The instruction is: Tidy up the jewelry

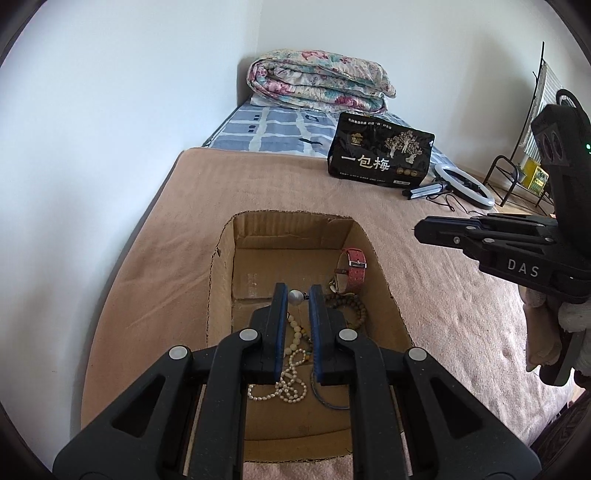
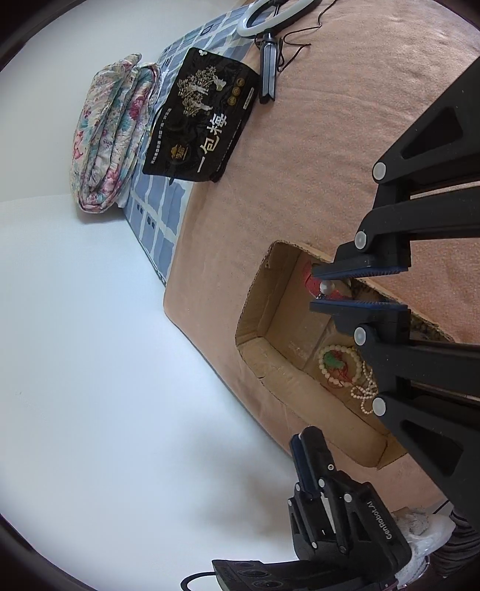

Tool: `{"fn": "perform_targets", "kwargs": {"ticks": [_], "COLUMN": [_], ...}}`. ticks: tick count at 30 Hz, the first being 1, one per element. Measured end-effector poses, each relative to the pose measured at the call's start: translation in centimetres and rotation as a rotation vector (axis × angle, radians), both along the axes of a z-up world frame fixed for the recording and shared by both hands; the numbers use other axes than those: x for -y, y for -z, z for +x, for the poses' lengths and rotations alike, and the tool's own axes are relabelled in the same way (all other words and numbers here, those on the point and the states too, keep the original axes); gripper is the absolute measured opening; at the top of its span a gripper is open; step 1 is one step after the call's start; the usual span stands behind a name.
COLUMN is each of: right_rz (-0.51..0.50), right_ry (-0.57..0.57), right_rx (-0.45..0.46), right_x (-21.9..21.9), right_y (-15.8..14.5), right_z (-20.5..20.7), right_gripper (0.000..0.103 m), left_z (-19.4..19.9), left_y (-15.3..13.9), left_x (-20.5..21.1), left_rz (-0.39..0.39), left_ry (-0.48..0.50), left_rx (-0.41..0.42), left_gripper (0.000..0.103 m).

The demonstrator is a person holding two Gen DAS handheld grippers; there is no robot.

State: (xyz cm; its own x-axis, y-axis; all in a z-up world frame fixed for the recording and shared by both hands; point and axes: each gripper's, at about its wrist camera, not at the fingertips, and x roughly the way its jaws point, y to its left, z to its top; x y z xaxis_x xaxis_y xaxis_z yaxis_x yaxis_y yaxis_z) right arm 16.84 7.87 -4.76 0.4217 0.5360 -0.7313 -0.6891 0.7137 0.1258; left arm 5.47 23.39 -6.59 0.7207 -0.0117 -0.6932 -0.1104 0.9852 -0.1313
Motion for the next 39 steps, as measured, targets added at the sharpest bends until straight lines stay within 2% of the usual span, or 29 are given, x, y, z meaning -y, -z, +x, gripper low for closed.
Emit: {"fn": "perform_targets", "kwargs": {"ticks": [13, 16, 18, 19, 20, 21, 22, 23, 26, 34, 39], "right_rz": [-0.001, -0.003, -0.005, -0.006, -0.007, -0.009, -0.008, -0.006, -0.009, -0.022, -0.022], "right_ry": [-0.030, -0.029, -0.024, -0.020, -0.015, -0.008, 0.002, 0.011, 0.029, 0.068, 0.086], "right_rx": [-0.026, -0.018, -0.010, -0.007, -0.003, 0.002, 0.009, 0.017, 0.035, 0.070, 0.095], "right_x": [-3.4, -3.4, -3.3, -3.3, -3.2, -3.2, -3.1, -2.9, -2.6, -1.7, -0.6], "right_y": [1.1, 1.0, 0.9, 0.8, 0.8, 0.7, 0.6, 0.4, 0.0, -1.4, -2.7], "right_z": [0.6, 0.6, 0.5, 0.5, 0.5, 0.5, 0.5, 0.4, 0.2, -0.6, -1.9], "right_gripper": [0.011, 0.024, 0.029, 0.034, 0.045, 0.052, 0.064, 0.072, 0.084, 0.094, 0.094], "left_z": [-0.3, -0.2, -0.1, -0.1, -0.1, -0.1, -0.3, -0.5, -0.6, -1.3, -2.3], "left_y": [0.4, 0.4, 0.4, 0.5, 0.5, 0.4, 0.3, 0.2, -0.1, -1.1, -2.7], "left_x": [-0.2, -0.3, -0.3, -0.3, -0.3, -0.3, -0.2, -0.2, 0.0, 0.6, 1.4], "left_rz": [0.000, -0.005, -0.013, -0.012, -0.013, -0.016, -0.018, -0.017, -0.005, 0.019, 0.044], "left_ry": [0.000, -0.001, 0.001, 0.001, 0.001, -0.001, -0.005, -0.008, -0.008, -0.006, -0.004], "left_rx": [-0.007, -0.006, -0.006, -0.009, -0.011, -0.005, 0.007, 0.018, 0.019, 0.034, 0.063], "left_gripper": [0.010, 0.010, 0.010, 0.015, 0.034, 0.045, 0.058, 0.060, 0.060, 0.061, 0.061]}}
